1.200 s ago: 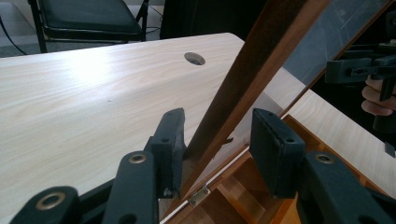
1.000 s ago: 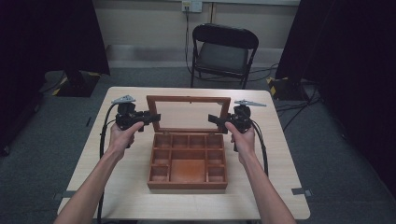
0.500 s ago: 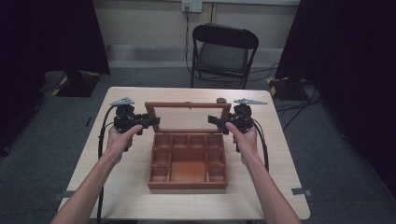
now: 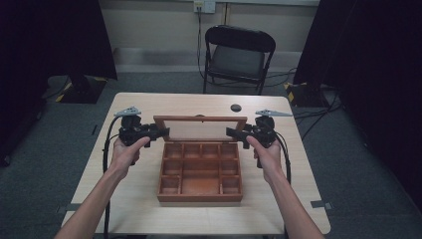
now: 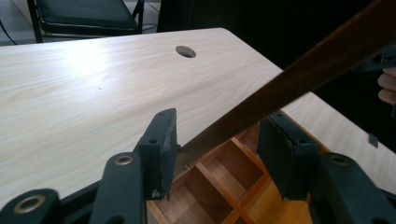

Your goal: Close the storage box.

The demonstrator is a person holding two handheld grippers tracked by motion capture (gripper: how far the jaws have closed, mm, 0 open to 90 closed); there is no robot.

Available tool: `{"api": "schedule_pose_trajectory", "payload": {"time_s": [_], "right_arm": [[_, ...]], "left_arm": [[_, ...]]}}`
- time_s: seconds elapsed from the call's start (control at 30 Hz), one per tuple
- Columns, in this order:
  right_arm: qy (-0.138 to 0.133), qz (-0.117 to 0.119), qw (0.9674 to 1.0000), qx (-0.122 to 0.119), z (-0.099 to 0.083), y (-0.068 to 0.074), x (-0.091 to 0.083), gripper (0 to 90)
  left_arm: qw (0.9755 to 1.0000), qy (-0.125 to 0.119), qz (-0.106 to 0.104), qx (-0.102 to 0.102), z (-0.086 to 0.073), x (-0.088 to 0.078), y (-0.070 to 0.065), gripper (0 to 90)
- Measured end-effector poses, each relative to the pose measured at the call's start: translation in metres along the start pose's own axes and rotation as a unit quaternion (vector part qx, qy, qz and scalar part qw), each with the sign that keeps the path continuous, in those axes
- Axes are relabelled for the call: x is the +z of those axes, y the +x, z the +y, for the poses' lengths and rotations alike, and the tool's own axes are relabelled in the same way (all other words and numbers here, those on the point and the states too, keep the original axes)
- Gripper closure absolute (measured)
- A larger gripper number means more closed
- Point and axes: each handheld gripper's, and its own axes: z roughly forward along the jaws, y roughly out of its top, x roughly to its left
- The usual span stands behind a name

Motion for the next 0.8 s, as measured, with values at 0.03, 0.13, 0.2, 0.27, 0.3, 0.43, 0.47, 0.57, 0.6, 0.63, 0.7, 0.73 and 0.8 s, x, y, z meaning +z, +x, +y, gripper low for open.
{"api": "schedule_pose_trajectory", "payload": {"time_s": [0.03,0.13,0.2,0.27,0.3,0.43,0.47,0.57,0.6,0.63,0.7,0.73,0.8], "right_arm": [[-0.002,0.002,1.0,0.001,-0.001,0.0,-0.001,25.9],[-0.004,0.006,1.0,0.003,-0.003,0.001,-0.003,25.9],[-0.003,0.004,1.0,-0.001,-0.004,0.002,-0.004,25.8],[0.0,0.002,1.0,-0.002,-0.005,0.003,-0.005,25.8],[0.001,0.002,1.0,-0.002,-0.005,0.002,-0.005,25.8],[0.007,0.006,0.9999,-0.008,-0.005,-0.002,-0.008,25.5],[0.006,0.005,0.9999,-0.007,-0.005,-0.003,-0.009,25.3],[0.011,0.007,0.9999,-0.006,-0.007,-0.008,-0.013,25.2],[0.015,0.007,0.9999,-0.003,-0.008,-0.009,-0.015,25.2],[0.02,0.005,0.9998,0.0,-0.009,-0.011,-0.016,25.2],[0.03,-0.001,0.9995,0.001,-0.01,-0.013,-0.02,25.9],[0.031,-0.008,0.9995,0.002,-0.012,-0.015,-0.022,26.2],[0.034,-0.016,0.9993,0.002,-0.013,-0.019,-0.027,28.3]], "left_arm": [[1.0,0.0,-0.001,0.0,0.0,0.0,-0.001,46.8],[1.0,-0.004,-0.003,-0.004,-0.002,-0.001,-0.003,44.8],[0.9999,-0.007,-0.003,-0.008,-0.003,0.0,-0.004,42.1],[0.9999,-0.008,0.007,0.004,-0.003,0.0,-0.008,41.3],[0.9999,-0.007,0.007,0.005,-0.003,-0.001,-0.008,40.6],[0.9999,-0.007,0.008,0.003,-0.003,0.0,-0.01,33.8],[1.0,-0.007,0.007,0.001,-0.004,0.001,-0.009,32.9],[0.9999,-0.008,0.006,-0.004,-0.005,0.001,-0.009,29.7],[0.9999,-0.007,0.007,-0.005,-0.005,0.002,-0.008,28.4],[1.0,-0.005,0.007,-0.003,-0.005,0.002,-0.008,27.1],[0.9999,-0.006,0.006,-0.007,-0.006,0.002,-0.008,25.7],[0.9999,-0.005,0.007,-0.007,-0.006,0.002,-0.008,25.0],[1.0,-0.003,0.007,-0.005,-0.006,0.002,-0.007,23.4]]}}
